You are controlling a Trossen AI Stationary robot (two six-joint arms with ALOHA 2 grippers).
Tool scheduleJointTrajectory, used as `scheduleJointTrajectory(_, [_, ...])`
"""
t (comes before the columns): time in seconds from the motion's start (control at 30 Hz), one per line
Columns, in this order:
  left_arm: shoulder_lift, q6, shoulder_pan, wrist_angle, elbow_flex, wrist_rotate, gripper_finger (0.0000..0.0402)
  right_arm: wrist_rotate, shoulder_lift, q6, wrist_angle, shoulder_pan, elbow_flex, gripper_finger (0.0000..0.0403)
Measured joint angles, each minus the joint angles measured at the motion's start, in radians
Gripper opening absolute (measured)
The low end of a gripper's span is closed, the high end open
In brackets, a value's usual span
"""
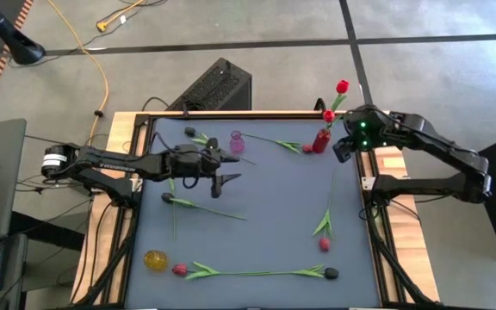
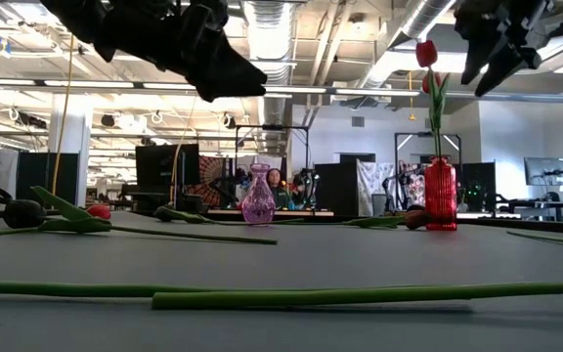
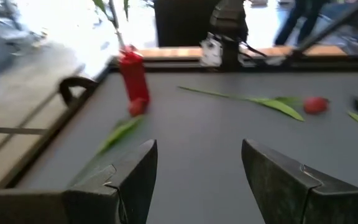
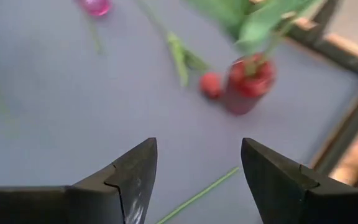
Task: Sort flowers into vase by color
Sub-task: Put the red flower into the red vase
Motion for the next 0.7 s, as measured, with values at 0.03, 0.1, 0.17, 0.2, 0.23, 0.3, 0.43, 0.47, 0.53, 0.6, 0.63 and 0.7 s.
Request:
scheduleJointTrajectory(0.03, [0.0, 0.0, -0.002, -0.018, 0.0, 0.028, 0.0224, -0.015, 0.0, 0.011, 0.001, 0.019, 0.0, 0.026])
scheduleJointTrajectory(0.1, [0.0, -0.003, -0.007, -0.066, 0.0, 0.08, 0.0224, -0.038, 0.001, 0.044, 0.001, 0.074, 0.0, 0.026])
scheduleJointTrajectory(0.17, [0.0, -0.014, -0.019, -0.125, 0.0, 0.108, 0.0224, -0.044, 0.002, 0.085, 0.001, 0.143, 0.0, 0.026])
scheduleJointTrajectory(0.2, [0.0, -0.021, -0.028, -0.16, 0.0, 0.111, 0.0224, -0.043, 0.002, 0.109, 0.001, 0.181, 0.0, 0.026])
scheduleJointTrajectory(0.23, [0.0, -0.027, -0.037, -0.197, 0.0, 0.111, 0.0224, -0.043, 0.002, 0.133, 0.001, 0.219, 0.0, 0.026])
scheduleJointTrajectory(0.3, [0.0, -0.03, -0.063, -0.265, 0.0, 0.11, 0.0224, -0.043, 0.002, 0.179, 0.005, 0.296, 0.0, 0.026])
scheduleJointTrajectory(0.43, [0.0, -0.074, -0.118, -0.36, 0.0, 0.072, 0.0224, 0.015, 0.006, 0.262, 0.027, 0.456, 0.0, 0.026])
scheduleJointTrajectory(0.47, [0.0, -0.101, -0.127, -0.382, 0.0, 0.042, 0.0224, 0.042, 0.01, 0.281, 0.032, 0.495, 0.0, 0.026])
scheduleJointTrajectory(0.53, [0.0, -0.17, -0.132, -0.441, 0.002, -0.007, 0.0224, 0.103, 0.02, 0.317, 0.032, 0.569, 0.0, 0.026])
scheduleJointTrajectory(0.6, [0.0, -0.251, -0.125, -0.558, 0.027, -0.025, 0.0224, 0.167, 0.034, 0.353, 0.032, 0.639, 0.0, 0.026])
scheduleJointTrajectory(0.63, [0.001, -0.295, -0.12, -0.622, 0.047, -0.029, 0.0224, 0.191, 0.043, 0.371, 0.032, 0.67, 0.0, 0.026])
scheduleJointTrajectory(0.7, [0.0, -0.408, -0.108, -0.757, 0.09, -0.045, 0.0224, 0.235, 0.065, 0.398, 0.032, 0.725, 0.0, 0.026])
